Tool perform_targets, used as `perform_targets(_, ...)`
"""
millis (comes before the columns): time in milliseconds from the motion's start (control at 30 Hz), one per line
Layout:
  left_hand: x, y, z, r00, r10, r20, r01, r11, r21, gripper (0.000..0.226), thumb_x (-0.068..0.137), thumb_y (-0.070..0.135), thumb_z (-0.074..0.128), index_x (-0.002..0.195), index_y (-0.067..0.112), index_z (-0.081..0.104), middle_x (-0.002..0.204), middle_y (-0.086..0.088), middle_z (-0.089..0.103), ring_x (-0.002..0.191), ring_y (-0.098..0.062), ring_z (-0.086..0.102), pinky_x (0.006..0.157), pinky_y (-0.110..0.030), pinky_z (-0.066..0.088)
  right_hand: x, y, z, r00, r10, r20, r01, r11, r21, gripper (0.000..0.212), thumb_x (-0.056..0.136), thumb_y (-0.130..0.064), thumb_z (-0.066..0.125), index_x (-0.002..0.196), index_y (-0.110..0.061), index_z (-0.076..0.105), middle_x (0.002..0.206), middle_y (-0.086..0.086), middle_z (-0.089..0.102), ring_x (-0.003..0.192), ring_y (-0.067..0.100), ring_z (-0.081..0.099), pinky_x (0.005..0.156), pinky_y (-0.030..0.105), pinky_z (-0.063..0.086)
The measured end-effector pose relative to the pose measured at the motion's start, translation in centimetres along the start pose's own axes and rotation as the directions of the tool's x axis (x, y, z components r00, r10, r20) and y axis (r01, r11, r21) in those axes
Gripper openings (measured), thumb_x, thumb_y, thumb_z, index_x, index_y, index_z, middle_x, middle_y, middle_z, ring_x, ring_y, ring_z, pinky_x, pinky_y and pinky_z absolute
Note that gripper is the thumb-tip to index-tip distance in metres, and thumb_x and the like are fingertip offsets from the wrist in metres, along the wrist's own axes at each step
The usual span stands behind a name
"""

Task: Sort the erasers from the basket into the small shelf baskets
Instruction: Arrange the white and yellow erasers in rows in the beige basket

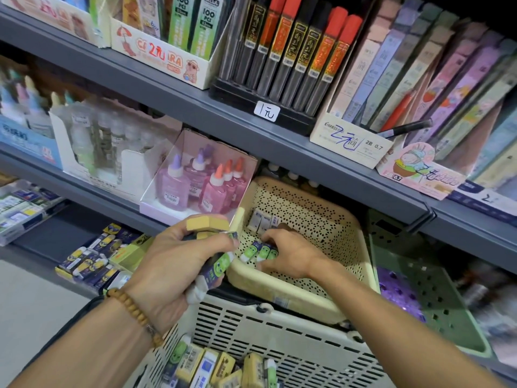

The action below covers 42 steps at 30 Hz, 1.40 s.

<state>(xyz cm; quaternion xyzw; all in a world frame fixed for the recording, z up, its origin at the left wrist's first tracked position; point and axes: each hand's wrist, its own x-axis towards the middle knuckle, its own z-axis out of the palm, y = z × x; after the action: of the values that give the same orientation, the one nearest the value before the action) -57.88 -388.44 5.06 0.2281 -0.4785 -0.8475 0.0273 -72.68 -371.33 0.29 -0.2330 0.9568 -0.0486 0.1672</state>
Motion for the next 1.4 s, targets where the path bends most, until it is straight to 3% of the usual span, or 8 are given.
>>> perform_targets(167,0.0,0.3,-0.1,1.000,-0.002,0.005,0.002,1.000,-0.020,0.027,0.065,-0.001,0.077,0.089,0.011,0.071,0.068,-0.009,0.064,0.050,-0.018,0.052,0.045,-0.023,0.047,0.5,-1.0,-0.3,1.000,-0.008,-0.017,0.008,1.000,0.008,0.083,0.070,-0.067,0.071,0.138,-0.026,0.048,0.133,-0.001,0.056,0.116,0.020,0.056,0.095,0.034,0.047)
perform_targets(300,0.1,0.4,-0.1,1.000,0.003,0.009,-0.003,1.000,-0.019,0.026,0.065,0.001,0.078,0.088,0.011,0.071,0.066,-0.009,0.063,0.046,-0.018,0.052,0.042,-0.022,0.047,1.0,-1.9,0.0,0.998,-0.029,-0.060,0.023,0.995,-0.095,0.064,0.075,-0.063,0.069,0.126,-0.028,0.055,0.110,-0.003,0.055,0.093,0.019,0.051,0.075,0.031,0.040)
perform_targets(533,0.2,0.1,-0.2,0.999,0.008,0.035,-0.007,1.000,-0.022,0.030,0.056,0.008,0.079,0.085,0.017,0.072,0.069,-0.011,0.065,0.056,-0.023,0.053,0.062,-0.031,0.035,1.6,-1.9,0.0,0.995,-0.048,-0.085,0.050,0.999,0.017,0.058,0.081,-0.058,0.067,0.128,-0.025,0.057,0.118,-0.001,0.065,0.104,0.020,0.061,0.083,0.031,0.048)
perform_targets(667,0.4,0.1,0.1,0.998,-0.002,0.064,0.007,0.997,-0.082,0.023,0.062,0.003,0.079,0.081,0.014,0.070,0.073,-0.012,0.064,0.057,-0.021,0.055,0.047,-0.024,0.045,0.1,-1.9,-1.3,0.983,-0.014,-0.181,0.044,0.986,0.163,0.030,0.091,-0.049,0.058,0.112,-0.027,0.064,0.106,-0.003,0.070,0.096,0.017,0.064,0.086,0.033,0.051)
perform_targets(867,0.4,-0.2,1.4,1.000,0.013,0.009,-0.010,0.977,-0.212,0.022,0.062,0.008,0.080,0.077,0.018,0.068,0.073,-0.010,0.066,0.058,-0.021,0.057,0.059,-0.026,0.037,-7.1,-5.0,-3.6,0.935,-0.053,-0.352,0.323,0.540,0.777,0.018,0.083,-0.040,0.072,0.090,-0.023,0.070,0.073,-0.008,0.066,0.059,0.004,0.060,0.057,0.021,0.050)
perform_targets(1000,0.3,-0.9,2.2,0.995,0.079,-0.058,-0.092,0.955,-0.280,0.026,0.068,0.003,0.077,0.089,0.012,0.066,0.078,-0.013,0.067,0.064,-0.024,0.064,0.059,-0.030,0.053,-10.8,-6.8,-2.8,0.937,-0.096,-0.336,0.324,0.603,0.729,0.060,0.057,-0.051,0.086,0.109,-0.034,0.061,0.089,-0.006,0.063,0.066,0.006,0.055,0.060,0.026,0.050)
perform_targets(1100,0.2,-1.2,2.4,0.994,0.081,-0.073,-0.097,0.961,-0.259,0.024,0.071,0.000,0.074,0.091,0.012,0.068,0.091,-0.020,0.068,0.082,-0.034,0.065,0.079,-0.050,0.053,-11.6,-7.3,-2.4,0.920,-0.108,-0.378,0.342,0.694,0.634,0.047,0.065,-0.039,0.088,0.106,-0.032,0.066,0.090,-0.008,0.061,0.063,0.004,0.053,0.057,0.025,0.048)
perform_targets(1400,0.3,-1.4,2.4,1.000,-0.007,-0.021,0.003,0.978,-0.209,0.018,0.066,0.005,0.077,0.079,0.012,0.067,0.082,-0.014,0.069,0.065,-0.022,0.065,0.050,-0.028,0.051,-11.5,-6.3,-2.9,0.827,-0.073,-0.557,0.475,0.620,0.624,0.013,0.096,-0.023,0.055,0.098,-0.026,0.068,0.079,-0.006,0.065,0.068,0.004,0.058,0.057,0.033,0.054)
